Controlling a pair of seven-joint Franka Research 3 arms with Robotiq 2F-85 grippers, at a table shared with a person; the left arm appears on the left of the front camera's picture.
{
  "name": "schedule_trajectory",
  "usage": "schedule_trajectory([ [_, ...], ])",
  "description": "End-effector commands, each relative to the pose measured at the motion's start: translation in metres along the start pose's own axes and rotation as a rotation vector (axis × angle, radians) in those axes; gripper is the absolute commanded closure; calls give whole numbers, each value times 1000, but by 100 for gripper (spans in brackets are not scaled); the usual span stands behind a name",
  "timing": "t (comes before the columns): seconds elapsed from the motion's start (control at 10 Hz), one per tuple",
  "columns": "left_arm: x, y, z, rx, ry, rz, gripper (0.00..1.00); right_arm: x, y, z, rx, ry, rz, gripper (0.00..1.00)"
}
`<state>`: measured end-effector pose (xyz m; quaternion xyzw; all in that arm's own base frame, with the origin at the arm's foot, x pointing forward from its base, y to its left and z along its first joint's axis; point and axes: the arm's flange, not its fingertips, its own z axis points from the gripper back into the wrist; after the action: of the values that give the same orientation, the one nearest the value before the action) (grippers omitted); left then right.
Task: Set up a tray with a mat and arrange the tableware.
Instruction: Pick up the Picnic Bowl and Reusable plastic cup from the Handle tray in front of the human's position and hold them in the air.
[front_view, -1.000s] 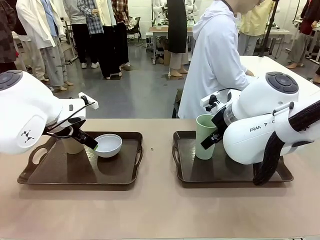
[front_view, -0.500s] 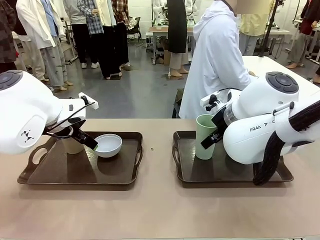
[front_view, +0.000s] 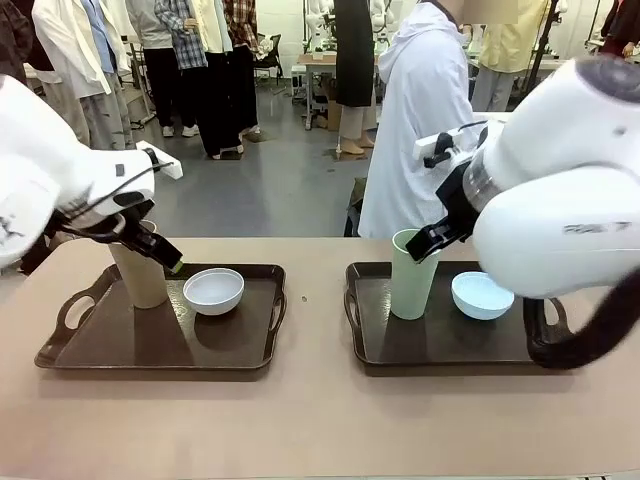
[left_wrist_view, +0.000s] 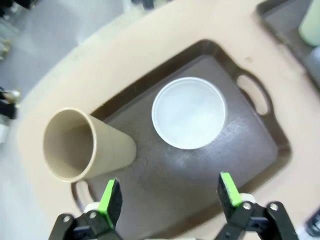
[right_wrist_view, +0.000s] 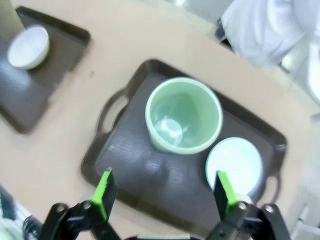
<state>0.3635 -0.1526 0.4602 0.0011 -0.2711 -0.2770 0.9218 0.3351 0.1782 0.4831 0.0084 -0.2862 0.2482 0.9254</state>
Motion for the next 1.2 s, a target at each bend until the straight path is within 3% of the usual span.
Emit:
schedule_trajectory([
  [0.0, -41, -18, 42, -100, 80, 72, 0, -21, 16, 28, 47, 122, -60, 0],
  [0.1, -50, -21, 55, -184, 144, 137, 0, -39, 16, 30, 53, 222, -90, 0],
  [0.2, -53, -18, 60, -209, 159, 191, 0, -54, 12, 31, 68, 255, -109, 0],
  [0.5, -47, 6, 46, -325, 191, 320, 0, -89, -28, 22, 248, 275, -235, 0],
  [0.8, -52, 40, 47, -523, 196, 450, 0, -114, -87, 52, 415, 119, -383, 0],
  [1.1, -84, 82, 59, -785, 95, 562, 0, -170, -152, 82, 549, -71, -556, 0],
])
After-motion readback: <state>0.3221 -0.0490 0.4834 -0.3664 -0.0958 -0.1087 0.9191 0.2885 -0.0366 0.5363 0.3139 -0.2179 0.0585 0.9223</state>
